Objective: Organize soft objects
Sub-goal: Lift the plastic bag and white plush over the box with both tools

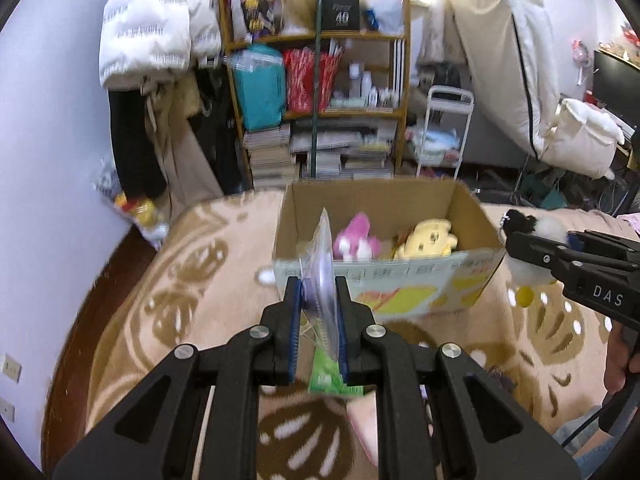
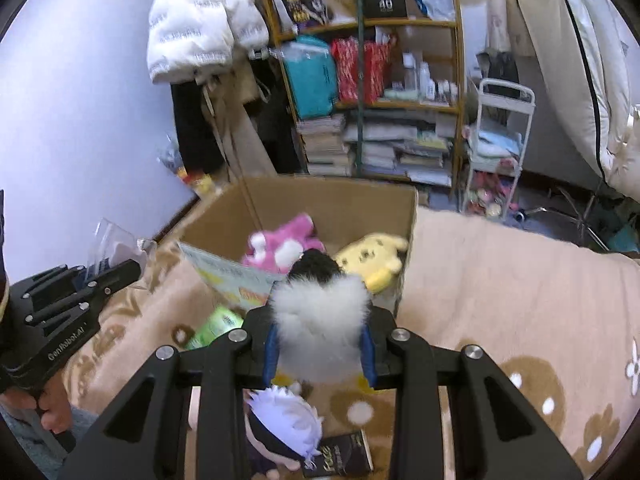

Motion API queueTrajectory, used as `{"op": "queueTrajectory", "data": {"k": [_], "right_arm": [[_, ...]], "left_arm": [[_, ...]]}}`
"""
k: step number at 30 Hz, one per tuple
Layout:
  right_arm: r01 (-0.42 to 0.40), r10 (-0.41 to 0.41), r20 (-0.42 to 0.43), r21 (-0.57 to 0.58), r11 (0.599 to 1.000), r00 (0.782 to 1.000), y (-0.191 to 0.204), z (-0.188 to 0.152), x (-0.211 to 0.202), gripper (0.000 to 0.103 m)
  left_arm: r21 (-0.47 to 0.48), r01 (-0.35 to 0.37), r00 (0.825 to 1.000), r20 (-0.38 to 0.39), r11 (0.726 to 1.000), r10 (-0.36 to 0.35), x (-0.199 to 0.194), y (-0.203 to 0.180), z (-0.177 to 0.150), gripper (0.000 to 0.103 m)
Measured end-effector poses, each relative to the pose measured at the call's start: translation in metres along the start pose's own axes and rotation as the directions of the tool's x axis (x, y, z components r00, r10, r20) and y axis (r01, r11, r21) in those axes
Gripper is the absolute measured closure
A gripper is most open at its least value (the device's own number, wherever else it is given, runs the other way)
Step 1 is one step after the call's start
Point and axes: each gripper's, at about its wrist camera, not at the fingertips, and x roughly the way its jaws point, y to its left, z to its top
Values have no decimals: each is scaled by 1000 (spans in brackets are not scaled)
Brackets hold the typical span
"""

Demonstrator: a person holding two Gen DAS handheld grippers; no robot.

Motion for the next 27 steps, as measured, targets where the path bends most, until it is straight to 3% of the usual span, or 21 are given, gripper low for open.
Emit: {"op": "queueTrajectory", "data": {"k": [7, 17, 23, 27], "right_arm": [[36, -34, 68, -23, 999, 997, 0, 14, -9, 69], [66, -60, 181, -30, 997, 982, -8, 42, -22, 69], [66, -59, 193, -32, 997, 980, -12, 54, -12, 68], [54, -49, 177, -28, 998, 983, -12, 56, 2, 68]], "left_arm": [[-1, -54, 985, 166, 999, 54, -16, 0, 19, 88], [-28, -60, 963, 263, 998, 65, -10, 2, 54, 88], [-5, -50, 961, 272, 999, 49, 4, -3, 58, 88], [11, -43, 969, 243, 999, 39, 20, -9, 55, 88]]}}
